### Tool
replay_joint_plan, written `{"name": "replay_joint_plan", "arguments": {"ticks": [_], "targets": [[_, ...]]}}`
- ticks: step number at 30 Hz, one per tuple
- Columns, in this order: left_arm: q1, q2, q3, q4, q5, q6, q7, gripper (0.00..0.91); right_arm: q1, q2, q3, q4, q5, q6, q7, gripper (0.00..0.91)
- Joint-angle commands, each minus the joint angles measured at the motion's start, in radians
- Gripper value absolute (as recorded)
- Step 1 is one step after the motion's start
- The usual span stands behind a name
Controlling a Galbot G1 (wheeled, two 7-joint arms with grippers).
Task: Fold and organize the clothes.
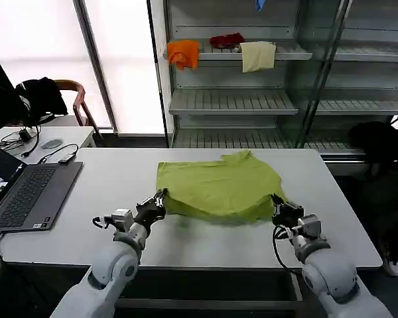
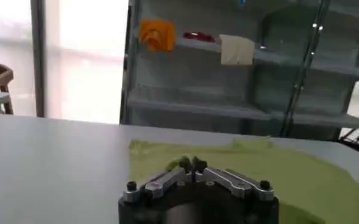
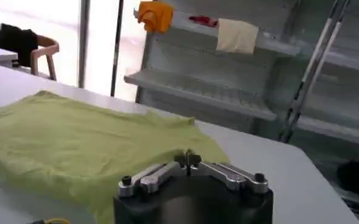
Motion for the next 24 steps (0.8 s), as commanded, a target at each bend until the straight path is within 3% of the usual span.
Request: {"name": "replay_joint_plan", "arguments": {"ticks": [1,24], "targets": [[-0.059,-0.019,0.021,0.099,0.036,-0.016,-0.012,0.01,0.113,-0.004,-0.041,-0.126,-0.017,0.02,-0.035,0.0],[-0.015,-0.022,0.017,0.111,0.123,0.001,0.009,0.02,0.119,0.005,-0.055,-0.205,-0.072,0.078,-0.078,0.0]]}}
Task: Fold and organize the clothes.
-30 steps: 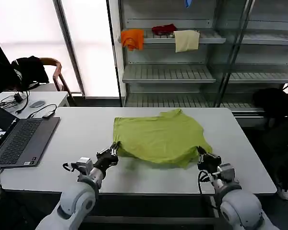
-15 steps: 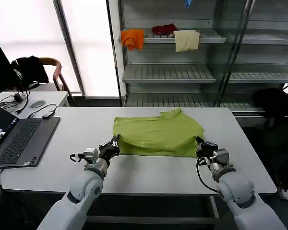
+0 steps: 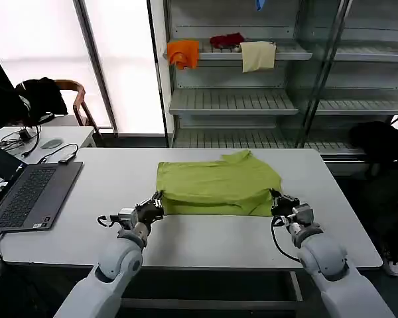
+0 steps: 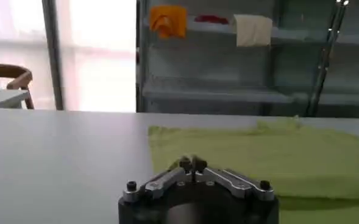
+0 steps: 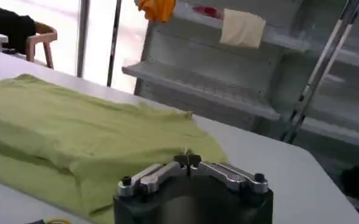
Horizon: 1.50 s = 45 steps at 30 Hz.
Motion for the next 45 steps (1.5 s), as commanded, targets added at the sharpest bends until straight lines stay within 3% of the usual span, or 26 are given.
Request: {"name": "replay_joint_plan", "arguments": {"ticks": [1,12,13,15,17,18,19,20,21,22,31,38,45], "targets": [[-0.008,-0.005,0.003,0.019,0.027,0.004,0.002,0.02,0.031,-0.002,-0.013,-0.049,-0.019,0.024,-0.01,0.0],[-0.017,-0.012,0.005,0.035,0.036,0.005,0.002,0.02,0.064,0.013,-0.037,-0.095,-0.047,0.066,-0.004,0.0],[-0.018,-0.012,0.006,0.034,0.036,0.006,0.002,0.04,0.065,0.014,-0.038,-0.098,-0.048,0.066,-0.003,0.0],[-0.02,-0.013,0.007,0.035,0.038,0.012,0.002,0.312,0.066,0.015,-0.042,-0.102,-0.05,0.065,0.0,0.0],[-0.021,-0.013,0.008,0.036,0.041,0.011,0.004,0.312,0.069,0.017,-0.043,-0.111,-0.054,0.066,0.005,0.03],[-0.022,-0.014,0.008,0.037,0.043,0.012,0.003,0.312,0.07,0.02,-0.044,-0.115,-0.054,0.065,0.01,0.131],[-0.022,-0.015,0.008,0.04,0.046,0.012,0.003,0.343,0.072,0.022,-0.044,-0.119,-0.054,0.065,0.013,0.564],[-0.022,-0.015,0.008,0.041,0.048,0.013,0.003,0.433,0.072,0.024,-0.045,-0.123,-0.055,0.064,0.019,0.907],[-0.022,-0.015,0.008,0.041,0.051,0.016,0.003,0.826,0.073,0.025,-0.046,-0.125,-0.055,0.06,0.03,0.907],[-0.022,-0.014,0.008,0.039,0.052,0.02,0.001,0.907,0.072,0.026,-0.048,-0.127,-0.059,0.05,0.036,0.907],[-0.008,0.009,0.0,-0.019,0.062,0.043,-0.015,0.907,0.069,0.022,-0.026,-0.095,-0.053,0.006,0.066,0.907],[0.062,0.056,-0.032,-0.144,-0.022,0.153,-0.003,0.907,-0.043,-0.028,0.031,0.073,0.04,-0.042,0.076,0.907],[0.125,0.073,-0.06,-0.163,-0.04,0.156,0.055,0.907,-0.194,-0.045,0.104,0.107,0.138,-0.052,0.081,0.907]]}}
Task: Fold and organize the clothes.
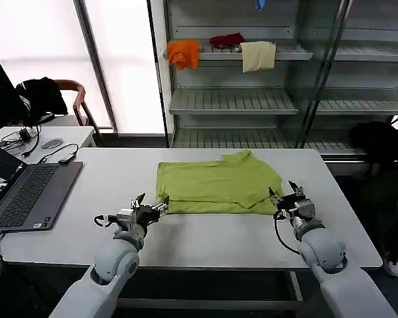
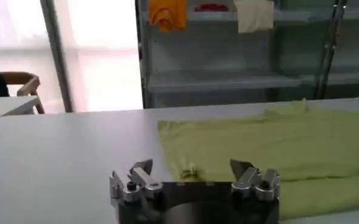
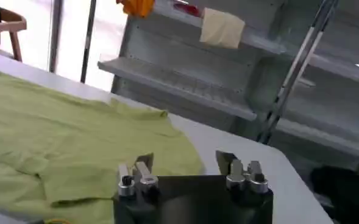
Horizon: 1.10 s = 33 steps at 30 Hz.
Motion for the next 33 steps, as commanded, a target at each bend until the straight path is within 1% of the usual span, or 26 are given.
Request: {"name": "replay_joint_plan", "arguments": {"ticks": [1,5,12,20,23,24,25,28,29,30,31,32,33], "targets": [[0.083,0.028,-0.031,-0.079,-0.052,0.059,0.05,0.907,-0.191,-0.031,0.094,0.101,0.134,-0.031,0.01,0.907],[0.085,0.022,-0.036,-0.062,-0.06,0.059,0.056,0.907,-0.226,-0.028,0.12,0.09,0.145,-0.015,-0.003,0.907],[0.053,0.011,-0.045,-0.031,-0.1,0.053,0.056,0.907,-0.22,-0.019,0.123,0.06,0.159,0.023,-0.024,0.907],[0.028,-0.01,-0.038,0.022,-0.11,0.036,0.056,0.907,-0.192,0.0,0.107,0.037,0.166,0.038,-0.025,0.907],[0.024,-0.012,-0.041,0.034,-0.111,0.033,0.058,0.705,-0.186,0.006,0.098,0.028,0.164,0.037,-0.025,0.907],[0.025,-0.011,-0.042,0.037,-0.111,0.033,0.059,0.685,-0.185,0.006,0.097,0.026,0.164,0.036,-0.026,0.907],[0.026,-0.01,-0.043,0.044,-0.111,0.03,0.062,0.645,-0.185,0.007,0.095,0.02,0.164,0.037,-0.027,0.907],[0.022,-0.011,-0.044,0.069,-0.109,0.022,0.07,0.605,-0.182,0.007,0.091,0.002,0.163,0.038,-0.029,0.907],[0.022,-0.012,-0.044,0.075,-0.108,0.019,0.071,0.484,-0.18,0.008,0.09,-0.003,0.163,0.039,-0.03,0.907],[0.021,-0.013,-0.044,0.08,-0.108,0.019,0.071,0.443,-0.18,0.007,0.089,-0.006,0.162,0.039,-0.031,0.907],[0.022,-0.013,-0.044,0.087,-0.108,0.018,0.074,0.383,-0.179,0.007,0.087,-0.007,0.162,0.04,-0.033,0.897],[0.023,-0.013,-0.044,0.091,-0.105,0.015,0.077,0.353,-0.178,0.007,0.086,-0.006,0.162,0.04,-0.033,0.856],[0.024,-0.013,-0.044,0.092,-0.105,0.015,0.077,0.292,-0.178,0.008,0.085,-0.006,0.161,0.04,-0.033,0.725]]}}
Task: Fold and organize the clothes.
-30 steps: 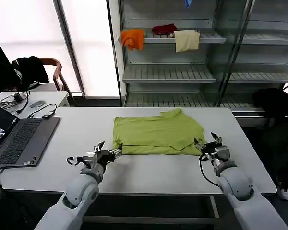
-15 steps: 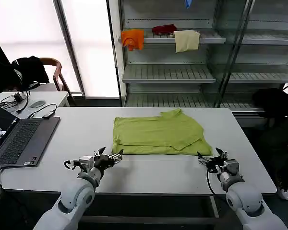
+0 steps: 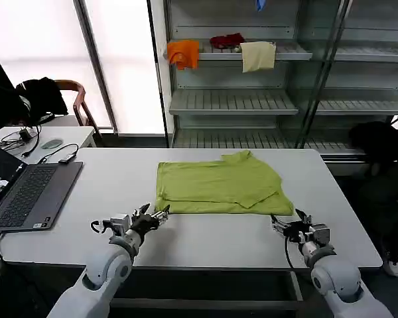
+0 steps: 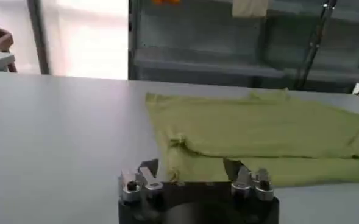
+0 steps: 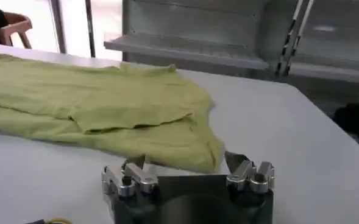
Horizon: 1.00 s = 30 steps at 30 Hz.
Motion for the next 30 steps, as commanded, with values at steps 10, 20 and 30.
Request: {"name": "replay_joint_plan", "arguments": {"ticks": [10,20,30], "targets": [[0.002,-0.004,0.003,0.051,0.002,-0.013,0.015,0.04,0.002,0.006,-0.005,-0.011,-0.005,0.017,-0.002,0.605],[0.002,-0.005,0.011,0.052,0.021,-0.023,0.026,0.02,0.007,0.0,-0.005,-0.01,-0.005,0.021,-0.001,0.091],[0.0,0.009,0.015,0.041,0.033,-0.019,0.027,0.01,0.023,-0.01,-0.015,-0.004,0.0,0.02,0.0,0.0]]}}
